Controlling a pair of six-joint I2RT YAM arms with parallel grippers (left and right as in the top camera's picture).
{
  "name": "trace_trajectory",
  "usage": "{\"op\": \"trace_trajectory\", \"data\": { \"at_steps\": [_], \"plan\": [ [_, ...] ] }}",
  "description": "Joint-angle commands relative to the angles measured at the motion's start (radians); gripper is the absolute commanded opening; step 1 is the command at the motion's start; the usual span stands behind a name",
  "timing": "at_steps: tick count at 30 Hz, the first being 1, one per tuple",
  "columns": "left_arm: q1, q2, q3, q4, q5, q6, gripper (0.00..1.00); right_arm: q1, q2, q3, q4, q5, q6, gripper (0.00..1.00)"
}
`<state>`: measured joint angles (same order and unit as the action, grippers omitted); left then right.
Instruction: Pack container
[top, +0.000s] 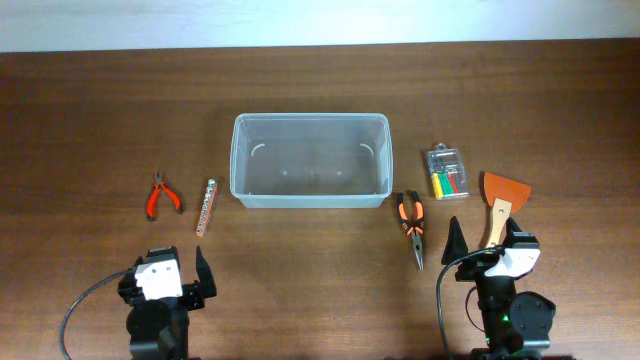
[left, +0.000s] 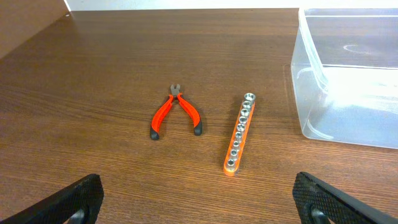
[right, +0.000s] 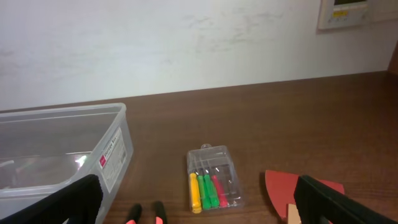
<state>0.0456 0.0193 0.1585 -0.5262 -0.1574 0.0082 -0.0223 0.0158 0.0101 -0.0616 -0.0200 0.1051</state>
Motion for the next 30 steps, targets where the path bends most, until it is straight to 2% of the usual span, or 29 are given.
{"op": "trace_trajectory", "data": {
  "at_steps": [1,4,7,11,13,18,22,26,30],
  "plan": [
    [0.005,-0.013,-0.013,0.007,0.003,0.019,0.99,0.009,-0.003,0.007,0.037,0.005,0.001,0.99],
    [0.005,-0.013,-0.013,0.007,0.003,0.019,0.99,0.008,0.051,0.097,0.039,0.035,0.009,0.99],
    [0.005,-0.013,-0.013,0.007,0.003,0.019,0.99,0.008,0.19,0.222,0.031,0.039,0.008,0.99],
    [0.005,-0.013,-0.013,0.007,0.003,0.019,0.99,0.008,0.534,0.512,-0.047,0.01,-0.044,0.99],
    [0.005,-0.013,-0.013,0.007,0.003,0.019,0.99,0.008,0.708,0.697,-0.158,-0.025,-0.084,0.99],
    [0.005,-0.013,-0.013,0.007,0.003,0.019,0.99,0.008,1.172,1.278,-0.624,-0.032,-0.123,0.99],
    [0.005,-0.013,-0.013,0.007,0.003,0.019,0.99,0.008,1.488,1.67,-0.941,-0.02,-0.224,0.99],
    [0.005,-0.013,-0.013,0.007,0.003,0.019,0.99,0.008,1.716,1.909,-1.141,-0.03,-0.254,0.99],
    [0.005,-0.013,-0.013,0.007,0.003,0.019,0.99,0.006,1.838,1.954,-1.177,-0.01,-0.239,0.99]
  ]
}}
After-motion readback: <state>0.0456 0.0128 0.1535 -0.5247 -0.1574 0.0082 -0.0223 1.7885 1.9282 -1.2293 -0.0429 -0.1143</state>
